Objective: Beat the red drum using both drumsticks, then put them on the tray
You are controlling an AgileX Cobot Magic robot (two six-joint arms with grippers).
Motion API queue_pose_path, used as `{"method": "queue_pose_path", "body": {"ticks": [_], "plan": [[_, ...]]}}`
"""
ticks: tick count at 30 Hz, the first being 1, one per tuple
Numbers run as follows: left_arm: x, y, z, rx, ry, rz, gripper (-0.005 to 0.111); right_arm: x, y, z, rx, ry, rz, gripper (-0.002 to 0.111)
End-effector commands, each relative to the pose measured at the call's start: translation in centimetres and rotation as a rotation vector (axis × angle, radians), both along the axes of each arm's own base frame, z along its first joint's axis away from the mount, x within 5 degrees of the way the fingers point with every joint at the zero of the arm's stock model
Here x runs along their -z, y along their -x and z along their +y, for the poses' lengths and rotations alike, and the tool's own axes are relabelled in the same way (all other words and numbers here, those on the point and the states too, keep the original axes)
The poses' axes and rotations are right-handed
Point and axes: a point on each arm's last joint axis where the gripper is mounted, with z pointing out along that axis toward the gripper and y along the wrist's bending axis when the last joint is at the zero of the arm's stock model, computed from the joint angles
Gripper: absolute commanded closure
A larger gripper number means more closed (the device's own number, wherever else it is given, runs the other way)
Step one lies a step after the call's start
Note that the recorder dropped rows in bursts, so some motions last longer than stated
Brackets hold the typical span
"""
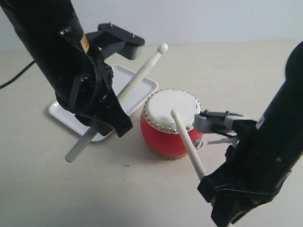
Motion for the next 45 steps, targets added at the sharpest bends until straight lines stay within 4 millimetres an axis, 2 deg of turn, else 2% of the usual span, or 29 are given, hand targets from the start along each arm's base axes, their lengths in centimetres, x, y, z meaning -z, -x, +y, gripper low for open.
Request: {"method": "queue_pose_path", "body": {"ticks": [1,4,7,12,15,18,21,23,27,32,36,40,42,45], "plan": [[-1.9,0.8,0.7,-0.002,0.031,-0.03,0.107,1.6,-0.5,0.5,-0.02,0.019,0.072,0.108],[-1.4,0.6,0.4,-0.002,0.023,-0.023,0.107,-0.9,-0.3,0.4,-0.006,-0.024,0.005,0.108],[0.6,-0.1,-0.3,-0.001,-0.006,0.003,0.107,-4.5,0.6,-0.4,-0.003,-0.044,-0.077,0.108],[6.7,-1.2,-1.9,-0.01,-0.108,0.136,0.107,-9.8,2.6,-2.3,0.073,-0.075,-0.279,0.108],[9.6,-1.2,-2.1,-0.009,-0.203,0.253,0.107,-11.5,4.1,-3.4,0.11,-0.105,-0.363,0.108],[10.9,-1.1,-2.2,0.011,-0.238,0.303,0.107,-12.3,4.8,-3.8,0.129,-0.129,-0.394,0.108],[10.3,-1.2,-2.3,0.007,-0.222,0.288,0.107,-11.9,4.7,-3.8,0.133,-0.125,-0.397,0.108],[8.7,-1.3,-2.4,0.007,-0.183,0.251,0.107,-10.6,4.2,-3.6,0.136,-0.109,-0.383,0.108],[4.4,-1.2,-2.3,0.008,-0.082,0.155,0.107,-6.1,2.9,-2.7,0.106,-0.06,-0.306,0.108],[-1.1,-0.2,-1.2,-0.007,0.045,0.04,0.107,-0.7,1.2,-1.3,0.052,0.014,-0.114,0.108],[-3.8,0.9,0.0,-0.007,0.106,-0.018,0.107,1.8,-0.5,-0.1,0.031,0.046,-0.018,0.108],[-4.5,1.2,0.4,-0.003,0.123,-0.037,0.107,2.0,-1.6,0.6,0.003,0.052,0.006,0.108],[-4.0,1.1,0.2,-0.004,0.111,-0.026,0.107,1.4,-1.6,0.7,-0.01,0.045,0.009,0.108],[-2.2,0.8,-0.1,-0.004,0.065,0.016,0.107,-0.6,-1.0,0.4,-0.036,0.02,0.003,0.108]]}}
